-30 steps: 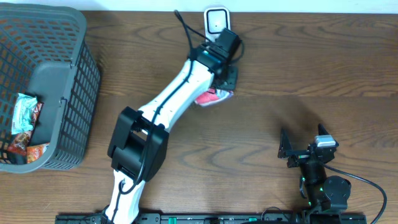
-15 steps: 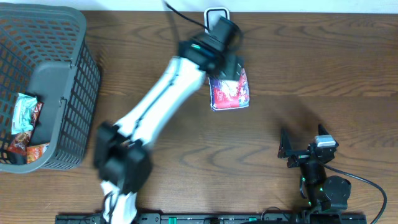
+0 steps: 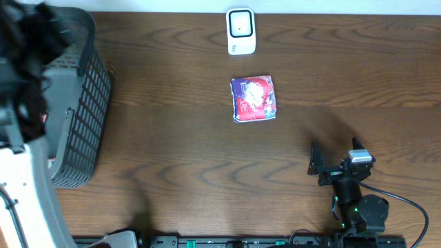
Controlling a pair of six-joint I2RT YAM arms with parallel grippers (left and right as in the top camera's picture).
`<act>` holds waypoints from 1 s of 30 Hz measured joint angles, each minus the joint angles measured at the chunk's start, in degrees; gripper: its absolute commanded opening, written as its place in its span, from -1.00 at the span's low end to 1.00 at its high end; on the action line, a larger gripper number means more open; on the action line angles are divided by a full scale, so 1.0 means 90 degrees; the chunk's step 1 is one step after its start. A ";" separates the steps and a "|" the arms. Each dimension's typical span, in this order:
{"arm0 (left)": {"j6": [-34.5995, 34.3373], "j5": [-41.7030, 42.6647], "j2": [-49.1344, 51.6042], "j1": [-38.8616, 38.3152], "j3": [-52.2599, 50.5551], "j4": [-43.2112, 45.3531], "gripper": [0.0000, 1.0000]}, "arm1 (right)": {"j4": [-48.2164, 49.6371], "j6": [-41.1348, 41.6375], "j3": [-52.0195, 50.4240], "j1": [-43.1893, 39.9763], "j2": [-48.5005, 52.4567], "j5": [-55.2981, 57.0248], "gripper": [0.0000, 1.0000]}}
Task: Scan the item barcode
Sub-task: 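Reach the left gripper into the basket and grasp the green and orange packets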
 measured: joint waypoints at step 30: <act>0.1569 -0.0228 0.4408 0.1819 -0.0393 0.0124 0.96 | 0.0000 0.0000 0.0000 0.0000 0.0000 0.0000 0.98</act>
